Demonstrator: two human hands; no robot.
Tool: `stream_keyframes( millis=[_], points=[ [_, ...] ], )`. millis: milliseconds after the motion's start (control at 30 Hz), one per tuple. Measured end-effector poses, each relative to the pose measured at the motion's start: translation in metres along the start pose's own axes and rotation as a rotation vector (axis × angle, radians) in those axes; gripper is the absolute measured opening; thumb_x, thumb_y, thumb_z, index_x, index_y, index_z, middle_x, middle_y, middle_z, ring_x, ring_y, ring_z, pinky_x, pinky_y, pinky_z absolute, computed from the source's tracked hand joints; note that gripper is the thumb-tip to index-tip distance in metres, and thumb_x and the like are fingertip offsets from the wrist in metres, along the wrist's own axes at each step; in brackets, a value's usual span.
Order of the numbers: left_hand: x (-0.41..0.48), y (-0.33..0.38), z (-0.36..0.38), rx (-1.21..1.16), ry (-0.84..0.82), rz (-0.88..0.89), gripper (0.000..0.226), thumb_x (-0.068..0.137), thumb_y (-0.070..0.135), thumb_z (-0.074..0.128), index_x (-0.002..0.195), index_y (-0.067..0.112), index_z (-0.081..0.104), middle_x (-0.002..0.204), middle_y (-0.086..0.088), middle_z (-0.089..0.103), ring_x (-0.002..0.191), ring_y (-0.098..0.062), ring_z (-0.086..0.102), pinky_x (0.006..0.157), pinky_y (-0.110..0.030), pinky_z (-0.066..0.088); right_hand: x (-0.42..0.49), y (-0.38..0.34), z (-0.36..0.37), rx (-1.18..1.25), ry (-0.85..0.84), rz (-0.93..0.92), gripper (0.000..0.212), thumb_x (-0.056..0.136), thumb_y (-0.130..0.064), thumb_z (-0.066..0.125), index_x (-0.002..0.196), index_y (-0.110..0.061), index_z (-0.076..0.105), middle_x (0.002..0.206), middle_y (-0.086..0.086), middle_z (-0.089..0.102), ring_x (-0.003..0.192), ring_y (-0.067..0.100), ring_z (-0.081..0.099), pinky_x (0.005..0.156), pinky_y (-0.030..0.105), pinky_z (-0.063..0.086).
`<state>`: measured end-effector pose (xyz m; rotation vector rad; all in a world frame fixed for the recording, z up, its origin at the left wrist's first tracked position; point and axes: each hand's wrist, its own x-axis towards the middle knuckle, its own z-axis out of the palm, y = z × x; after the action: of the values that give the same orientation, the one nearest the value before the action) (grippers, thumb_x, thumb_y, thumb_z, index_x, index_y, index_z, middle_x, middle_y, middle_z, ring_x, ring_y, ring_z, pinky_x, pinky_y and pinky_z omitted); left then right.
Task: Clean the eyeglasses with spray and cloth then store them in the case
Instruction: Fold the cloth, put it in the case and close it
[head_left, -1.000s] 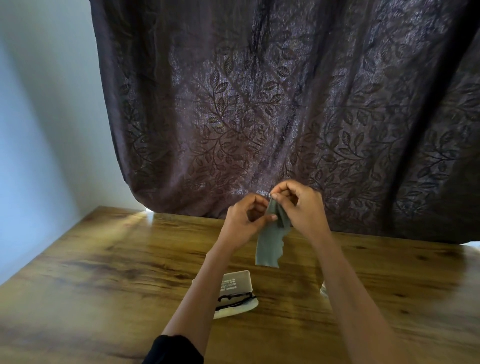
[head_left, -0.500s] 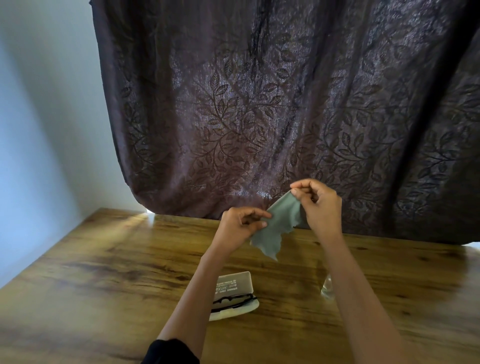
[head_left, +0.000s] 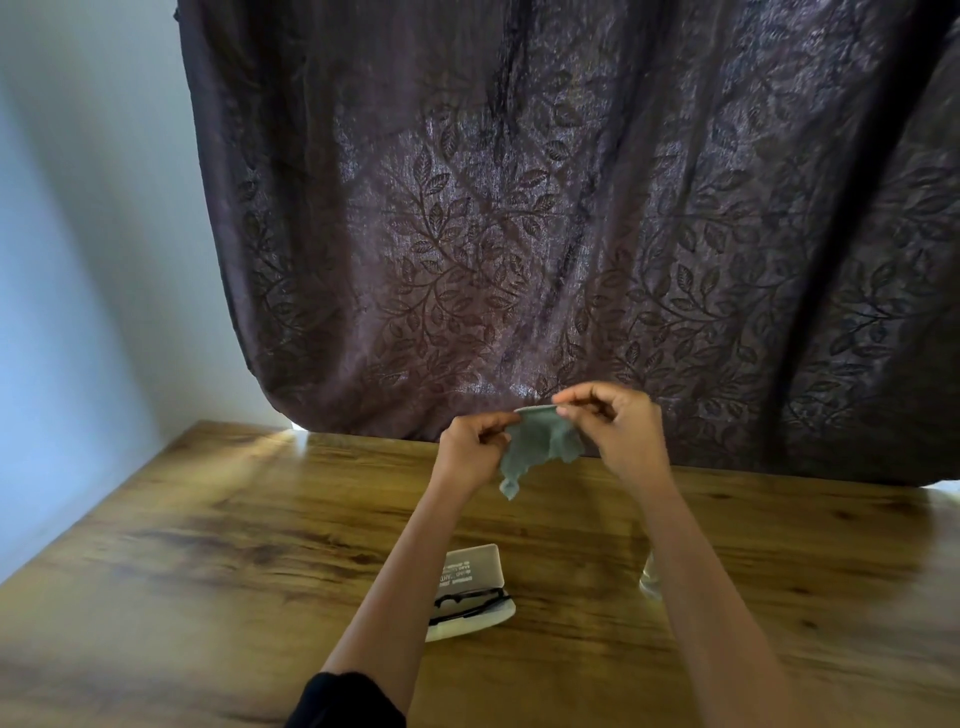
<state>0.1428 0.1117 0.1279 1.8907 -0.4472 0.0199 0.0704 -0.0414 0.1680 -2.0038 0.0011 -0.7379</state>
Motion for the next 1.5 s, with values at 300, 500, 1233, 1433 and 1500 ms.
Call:
stream_keyframes(
  millis=[300, 500, 1233, 1433, 1500],
  points=[
    [0.000, 0.010, 0.006, -0.494, 0.053, -0.185, 0.020, 0.093, 0.010, 0.050, 0.100, 0.005, 0.068, 0.087, -0.009, 0.067, 0.084, -0.021, 0.060, 0.083, -0.038, 0.049, -0.015, -0.003, 0.023, -0.005, -0.186, -0.147, 0.021, 0.072, 0.000, 0.072, 0.086, -0.014, 0.068, 0.078, -0.009, 0.068, 0.075, 0.000, 0.064, 0.071, 0.011, 0.050],
    [-0.004, 0.015, 0.001, -0.540, 0.060, -0.142, 0.025, 0.084, -0.003, 0.059, 0.108, 0.002, 0.064, 0.085, -0.002, 0.067, 0.069, -0.003, 0.064, 0.068, -0.018, 0.052, -0.018, 0.001, 0.024, 0.067, -0.068, -0.132, 0.006, 0.079, -0.012, 0.069, 0.083, -0.017, 0.067, 0.079, -0.008, 0.069, 0.074, 0.001, 0.064, 0.067, 0.010, 0.048],
    [-0.017, 0.019, 0.006, -0.828, -0.055, -0.437, 0.068, 0.078, -0.002, 0.067, 0.135, 0.015, 0.036, 0.105, -0.009, 0.063, 0.081, -0.018, 0.063, 0.062, -0.027, 0.054, -0.012, 0.016, 0.020, 0.581, -0.095, 0.602, 0.011, 0.088, -0.015, 0.058, 0.078, -0.013, 0.062, 0.080, 0.006, 0.062, 0.072, 0.016, 0.058, 0.045, 0.019, 0.049],
    [-0.016, 0.014, 0.005, -0.736, -0.061, -0.324, 0.077, 0.078, -0.013, 0.061, 0.142, 0.016, 0.029, 0.088, -0.006, 0.065, 0.079, -0.015, 0.064, 0.060, -0.024, 0.058, -0.013, 0.023, 0.013, 0.579, -0.179, 0.590, 0.009, 0.079, -0.006, 0.067, 0.084, -0.013, 0.064, 0.077, 0.003, 0.067, 0.065, 0.012, 0.063, 0.049, 0.017, 0.049],
    [-0.014, 0.013, 0.004, -0.582, -0.054, -0.222, 0.079, 0.079, -0.011, 0.062, 0.144, 0.016, 0.026, 0.088, -0.003, 0.066, 0.077, -0.009, 0.065, 0.063, -0.023, 0.057, -0.012, 0.027, 0.011, 0.568, -0.191, 0.579, 0.018, 0.075, -0.001, 0.069, 0.090, -0.010, 0.064, 0.079, 0.003, 0.068, 0.066, 0.010, 0.065, 0.051, 0.016, 0.051]
  ],
)
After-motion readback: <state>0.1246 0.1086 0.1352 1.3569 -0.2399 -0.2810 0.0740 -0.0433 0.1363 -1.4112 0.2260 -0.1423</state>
